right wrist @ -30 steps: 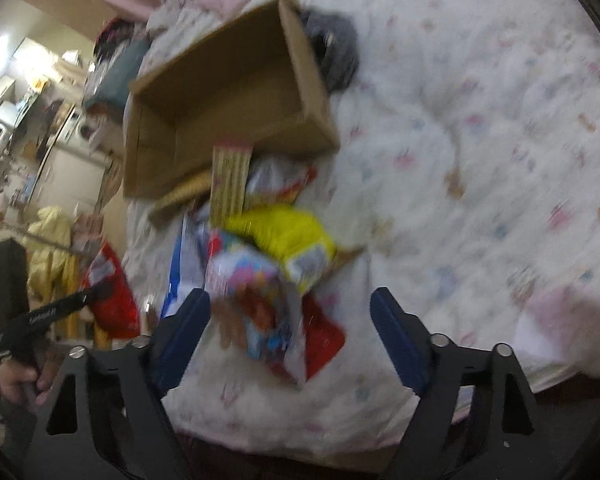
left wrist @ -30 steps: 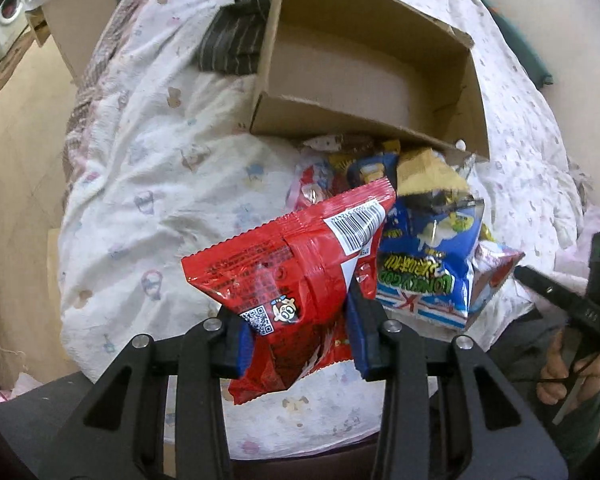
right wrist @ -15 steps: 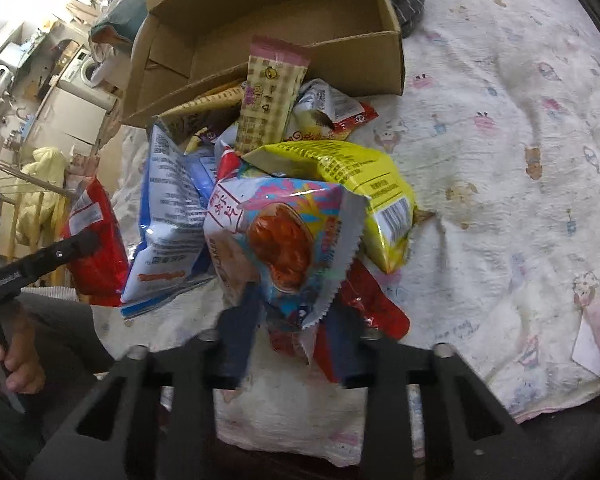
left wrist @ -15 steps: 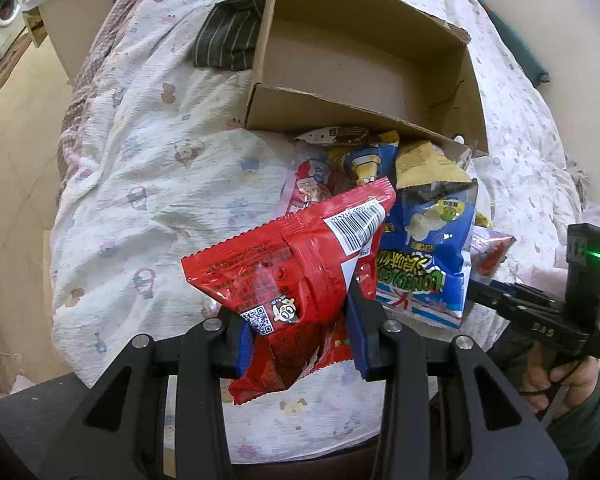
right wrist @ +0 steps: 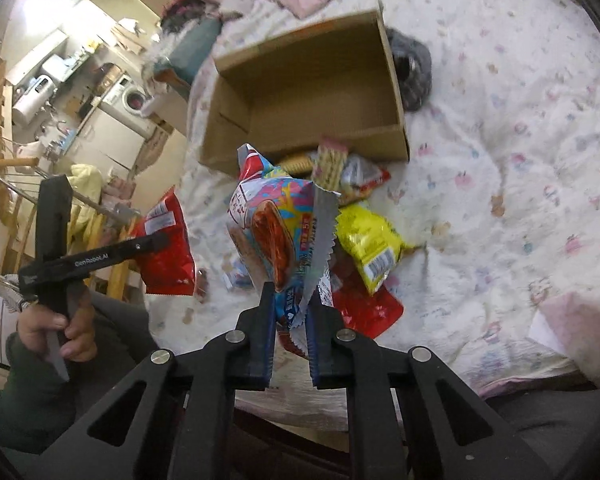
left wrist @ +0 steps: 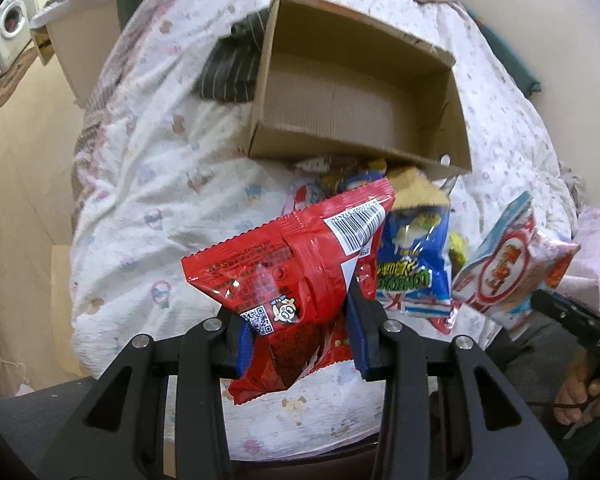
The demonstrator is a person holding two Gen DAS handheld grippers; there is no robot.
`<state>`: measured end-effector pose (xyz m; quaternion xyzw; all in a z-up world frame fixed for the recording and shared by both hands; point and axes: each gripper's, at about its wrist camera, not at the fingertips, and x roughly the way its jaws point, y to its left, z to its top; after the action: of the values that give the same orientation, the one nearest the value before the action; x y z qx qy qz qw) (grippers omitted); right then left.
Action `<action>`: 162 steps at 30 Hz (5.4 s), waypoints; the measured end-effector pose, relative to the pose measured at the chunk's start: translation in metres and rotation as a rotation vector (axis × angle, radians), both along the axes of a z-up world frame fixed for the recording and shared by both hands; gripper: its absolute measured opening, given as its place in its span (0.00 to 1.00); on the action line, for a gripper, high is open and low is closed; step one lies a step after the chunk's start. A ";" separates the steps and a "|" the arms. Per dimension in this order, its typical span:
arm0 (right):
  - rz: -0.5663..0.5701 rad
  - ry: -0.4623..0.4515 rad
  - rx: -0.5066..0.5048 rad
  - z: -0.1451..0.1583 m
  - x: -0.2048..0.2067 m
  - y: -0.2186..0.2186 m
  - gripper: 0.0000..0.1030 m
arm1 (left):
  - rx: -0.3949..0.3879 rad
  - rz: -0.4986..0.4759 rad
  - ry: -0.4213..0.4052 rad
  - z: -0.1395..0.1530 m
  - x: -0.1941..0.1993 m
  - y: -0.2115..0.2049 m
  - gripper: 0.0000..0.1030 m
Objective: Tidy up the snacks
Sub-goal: 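Lower the red bag into the box with the left gripper while the right lowers the cookie packet beside it, then open both grippers and lift them out of the box, then grasp the small clear wrapped sweet with the left gripper while the right grasps the blue chip bag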
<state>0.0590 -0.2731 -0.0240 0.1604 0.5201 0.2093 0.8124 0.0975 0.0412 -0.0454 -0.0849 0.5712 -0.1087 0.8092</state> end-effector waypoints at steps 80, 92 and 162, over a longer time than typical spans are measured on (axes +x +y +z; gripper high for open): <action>-0.108 0.014 -0.010 -0.054 0.209 0.016 0.18 | 0.127 -0.084 -0.141 -0.013 0.168 -0.085 0.56; -0.146 -0.095 -0.044 -0.036 0.201 0.013 0.81 | 0.110 -0.052 -0.186 -0.002 0.168 -0.076 0.78; -0.220 -0.174 -0.101 -0.020 0.062 -0.030 0.95 | 0.158 0.233 -0.145 -0.008 0.013 0.019 0.93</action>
<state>0.1214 -0.3031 -0.0436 0.1566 0.4370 0.1054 0.8794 0.1105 0.0604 -0.0534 -0.0787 0.5044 0.0252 0.8595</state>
